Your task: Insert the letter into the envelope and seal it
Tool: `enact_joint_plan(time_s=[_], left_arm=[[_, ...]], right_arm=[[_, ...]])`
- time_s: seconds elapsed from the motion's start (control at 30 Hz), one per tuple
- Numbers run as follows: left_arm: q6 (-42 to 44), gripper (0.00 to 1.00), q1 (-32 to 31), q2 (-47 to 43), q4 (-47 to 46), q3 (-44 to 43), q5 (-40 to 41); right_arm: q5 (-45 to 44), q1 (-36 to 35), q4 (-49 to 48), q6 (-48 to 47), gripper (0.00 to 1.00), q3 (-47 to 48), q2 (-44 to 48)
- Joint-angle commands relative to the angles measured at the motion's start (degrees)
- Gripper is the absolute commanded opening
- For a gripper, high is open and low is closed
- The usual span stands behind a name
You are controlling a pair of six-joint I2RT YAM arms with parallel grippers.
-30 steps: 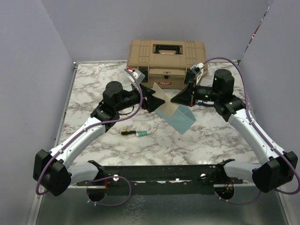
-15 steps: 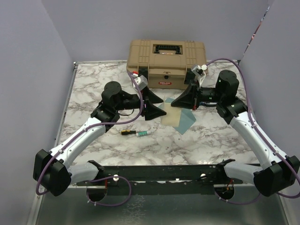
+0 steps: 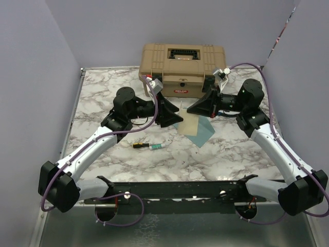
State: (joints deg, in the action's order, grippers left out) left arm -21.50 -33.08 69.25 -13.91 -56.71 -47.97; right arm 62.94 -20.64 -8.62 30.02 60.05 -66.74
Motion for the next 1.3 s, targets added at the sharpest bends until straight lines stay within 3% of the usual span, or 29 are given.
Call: enact_joint_plan(time_s=[0.0,0.17,0.27,0.4,0.5,0.63,0.7,0.87,0.97,1.03,1.13,1.27], left_arm=[[-3.25,0.61,-0.14,0.83,-0.29,-1.57,0.77],[-8.64,0.48,-0.14,1.55,-3.45,-1.31,0.59],[-15.36,0.36,-0.14,2.55,-5.82,-1.70,1.27],[-22.81,0.26,-0.13,5.40,-6.57,-3.40,-0.63],[-23.44,0.18,-0.06,5.62,-6.61,-3.06,-0.05],[-22.05,0.00,0.01,5.63,-6.39,-2.71,-0.05],[-20.72,0.00,0.17,5.37,-5.71,-2.71,0.16],[-19.81,0.00,0.53,5.10,-4.92,-3.57,0.37],[-21.03,0.00,0.56,4.89,-4.93,-4.32,0.27],[-21.57,0.00,0.56,4.64,-5.10,-4.45,0.27],[-22.37,0.00,0.56,4.34,-5.32,-4.86,0.24],[-22.77,0.00,0.58,3.68,-5.57,-5.25,0.22]], right_arm=[[-1.51,-0.23,-7.77,5.74,0.01,-1.55,-0.26],[-3.41,-0.25,-9.15,6.54,0.01,-2.72,-0.89],[-4.05,-0.27,-10.50,6.65,0.01,-3.64,-0.94],[-4.82,-0.25,-11.00,6.63,0.01,-3.90,-0.98],[-5.39,-0.27,-10.30,6.38,0.01,-3.35,-1.15],[-7.71,-0.20,-6.80,5.48,0.01,-2.18,-0.90],[-10.26,-0.19,-2.68,3.71,0.15,-0.98,-0.55],[-23.02,-0.19,6.71,1.65,0.75,0.80,1.85],[-27.27,-0.19,7.31,2.78,0.96,-0.99,3.92],[-24.50,-0.19,5.37,2.56,0.99,-2.86,4.68],[-13.30,-0.18,1.78,2.20,0.99,-4.75,4.11],[0.68,-0.19,-5.85,5.87,0.87,-6.70,3.30]])
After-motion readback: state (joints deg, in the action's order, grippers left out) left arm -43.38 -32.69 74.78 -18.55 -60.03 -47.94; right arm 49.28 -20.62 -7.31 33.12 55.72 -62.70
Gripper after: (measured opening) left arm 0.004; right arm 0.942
